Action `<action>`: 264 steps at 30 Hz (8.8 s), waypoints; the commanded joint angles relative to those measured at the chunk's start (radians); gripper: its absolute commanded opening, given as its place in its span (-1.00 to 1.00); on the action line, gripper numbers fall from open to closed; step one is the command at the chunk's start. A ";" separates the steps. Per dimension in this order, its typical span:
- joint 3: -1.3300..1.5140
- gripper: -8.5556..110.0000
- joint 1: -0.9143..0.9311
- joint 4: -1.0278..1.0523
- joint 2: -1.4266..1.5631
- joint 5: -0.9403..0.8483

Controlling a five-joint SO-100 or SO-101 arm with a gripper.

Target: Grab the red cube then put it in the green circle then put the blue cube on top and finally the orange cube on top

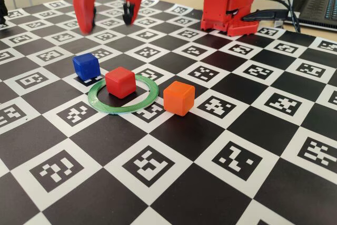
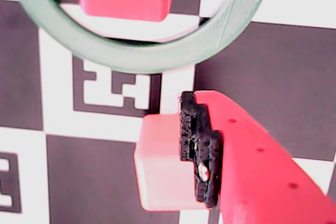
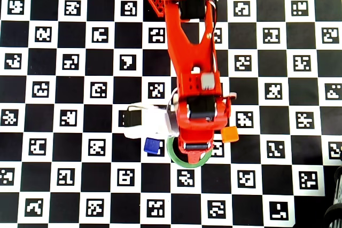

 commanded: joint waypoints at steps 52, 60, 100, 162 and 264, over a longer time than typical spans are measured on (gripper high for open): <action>-0.040 -0.23 0.210 -0.242 -0.331 -0.114; -0.041 -0.23 0.209 -0.256 -0.345 -0.101; -0.067 -0.24 0.189 -0.276 -0.380 -0.002; -0.012 -0.75 -0.080 0.021 0.064 0.044; 0.110 -0.22 -0.046 -0.156 -0.048 0.080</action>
